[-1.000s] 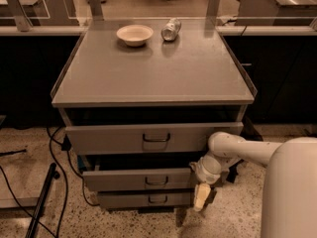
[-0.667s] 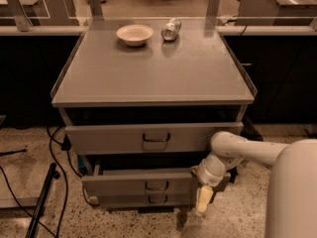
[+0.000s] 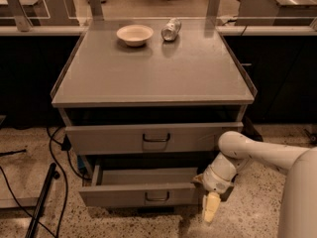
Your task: Open middle drawer
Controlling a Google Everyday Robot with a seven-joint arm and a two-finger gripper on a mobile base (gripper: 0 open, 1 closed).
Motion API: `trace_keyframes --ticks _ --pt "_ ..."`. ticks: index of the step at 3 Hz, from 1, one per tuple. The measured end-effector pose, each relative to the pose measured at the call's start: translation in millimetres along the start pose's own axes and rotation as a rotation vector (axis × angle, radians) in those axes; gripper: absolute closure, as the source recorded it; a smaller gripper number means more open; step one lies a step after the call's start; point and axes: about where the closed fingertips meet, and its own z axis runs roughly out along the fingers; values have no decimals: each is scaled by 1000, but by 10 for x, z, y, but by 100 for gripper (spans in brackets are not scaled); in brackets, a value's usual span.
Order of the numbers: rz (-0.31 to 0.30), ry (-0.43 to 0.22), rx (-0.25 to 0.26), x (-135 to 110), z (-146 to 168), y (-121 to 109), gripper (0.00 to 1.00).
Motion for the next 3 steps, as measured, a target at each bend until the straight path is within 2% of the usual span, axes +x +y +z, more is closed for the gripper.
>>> trace_keyframes --ticks 2,3 --pt "69 -6 -196 57 -35 427 0" --pt "68 -5 -209 61 -35 459 0"
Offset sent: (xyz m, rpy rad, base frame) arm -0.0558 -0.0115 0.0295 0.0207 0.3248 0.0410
